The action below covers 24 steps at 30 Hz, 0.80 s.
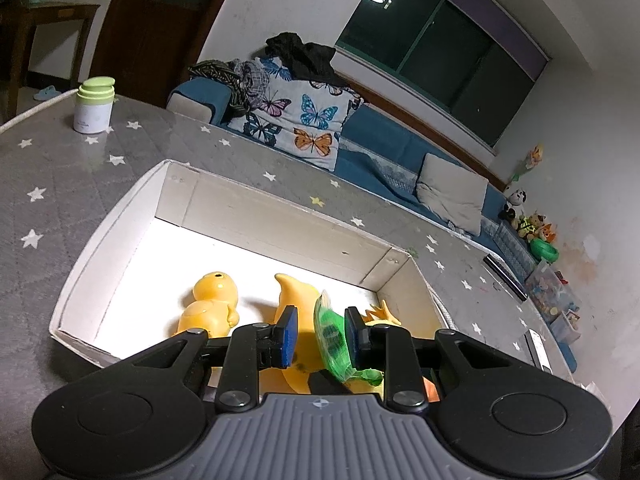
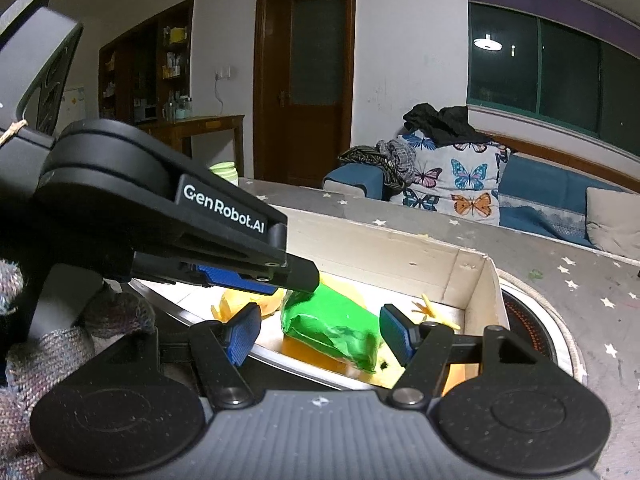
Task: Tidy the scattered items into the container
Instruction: 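Carry the green packet into the white box and open the left gripper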
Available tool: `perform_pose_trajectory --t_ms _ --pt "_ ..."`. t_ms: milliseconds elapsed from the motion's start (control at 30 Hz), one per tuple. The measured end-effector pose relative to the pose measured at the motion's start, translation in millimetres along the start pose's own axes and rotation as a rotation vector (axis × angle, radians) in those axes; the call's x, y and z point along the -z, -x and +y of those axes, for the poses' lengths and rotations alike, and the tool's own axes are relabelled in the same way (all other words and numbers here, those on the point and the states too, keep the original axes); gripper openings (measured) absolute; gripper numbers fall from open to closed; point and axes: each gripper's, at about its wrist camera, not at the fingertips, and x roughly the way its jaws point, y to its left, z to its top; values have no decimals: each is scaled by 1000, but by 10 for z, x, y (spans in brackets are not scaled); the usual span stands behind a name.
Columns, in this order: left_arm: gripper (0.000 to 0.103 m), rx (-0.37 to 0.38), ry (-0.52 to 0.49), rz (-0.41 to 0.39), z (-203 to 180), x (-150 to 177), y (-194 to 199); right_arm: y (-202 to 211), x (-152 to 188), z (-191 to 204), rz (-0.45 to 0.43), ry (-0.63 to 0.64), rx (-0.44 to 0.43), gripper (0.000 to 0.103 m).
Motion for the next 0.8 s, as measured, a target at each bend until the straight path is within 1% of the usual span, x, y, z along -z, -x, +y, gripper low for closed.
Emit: perform_pose_trajectory --t_ms 133,200,300,367,500,567,800 --pt "27 -4 -18 -16 -27 23 105 103 16 25 -18 5 2 69" --pt "27 -9 -28 -22 -41 44 161 152 28 31 -25 2 5 76" --pt "27 -19 -45 -30 -61 97 256 226 46 38 -36 -2 10 77" --pt "27 -24 -53 -35 -70 137 323 271 61 42 -41 -5 13 82" --pt "27 -34 -69 -43 -85 215 449 367 106 48 -49 -10 19 85" --pt "29 -43 -74 -43 -93 266 506 417 137 57 -51 -13 19 87" --pt "29 -75 -84 -34 -95 420 611 569 200 66 -67 -23 28 96"
